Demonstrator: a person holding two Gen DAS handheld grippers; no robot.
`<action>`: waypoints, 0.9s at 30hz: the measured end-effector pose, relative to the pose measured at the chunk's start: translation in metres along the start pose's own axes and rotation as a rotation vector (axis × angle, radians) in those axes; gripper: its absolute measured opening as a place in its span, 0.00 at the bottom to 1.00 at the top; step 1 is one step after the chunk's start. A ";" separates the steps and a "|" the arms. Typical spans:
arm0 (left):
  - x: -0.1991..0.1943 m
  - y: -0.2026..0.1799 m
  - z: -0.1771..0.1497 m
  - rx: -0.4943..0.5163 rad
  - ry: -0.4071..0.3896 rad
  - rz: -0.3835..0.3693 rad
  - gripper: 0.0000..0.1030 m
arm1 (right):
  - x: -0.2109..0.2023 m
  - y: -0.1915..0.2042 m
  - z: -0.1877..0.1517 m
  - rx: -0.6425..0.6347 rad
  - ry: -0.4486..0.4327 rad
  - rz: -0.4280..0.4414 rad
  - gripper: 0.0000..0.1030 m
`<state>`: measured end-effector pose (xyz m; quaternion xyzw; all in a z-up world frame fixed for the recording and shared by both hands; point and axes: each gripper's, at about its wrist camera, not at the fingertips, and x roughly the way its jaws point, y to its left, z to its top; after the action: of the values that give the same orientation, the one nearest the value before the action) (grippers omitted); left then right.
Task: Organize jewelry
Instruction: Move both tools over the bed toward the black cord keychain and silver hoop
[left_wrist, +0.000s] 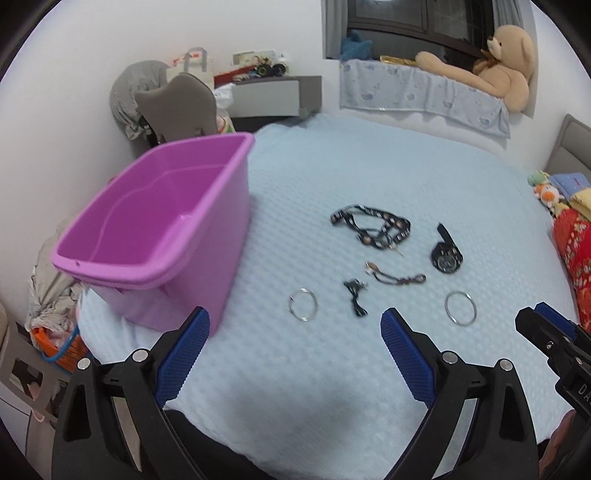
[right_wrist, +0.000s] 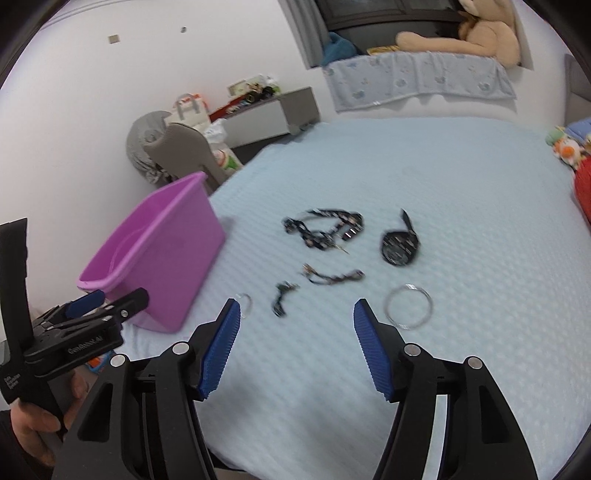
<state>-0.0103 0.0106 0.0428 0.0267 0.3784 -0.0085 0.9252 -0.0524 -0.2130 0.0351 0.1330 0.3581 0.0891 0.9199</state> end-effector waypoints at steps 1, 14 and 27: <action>0.003 -0.002 -0.005 0.000 0.006 -0.004 0.90 | 0.000 -0.005 -0.004 0.005 0.005 -0.007 0.60; 0.044 0.008 -0.044 -0.040 0.087 0.016 0.90 | 0.010 -0.056 -0.048 0.062 0.070 -0.106 0.60; 0.089 0.017 -0.052 -0.067 0.129 0.039 0.90 | 0.047 -0.072 -0.060 0.044 0.138 -0.156 0.61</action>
<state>0.0177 0.0308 -0.0557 0.0038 0.4367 0.0238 0.8993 -0.0544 -0.2586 -0.0599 0.1184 0.4317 0.0182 0.8940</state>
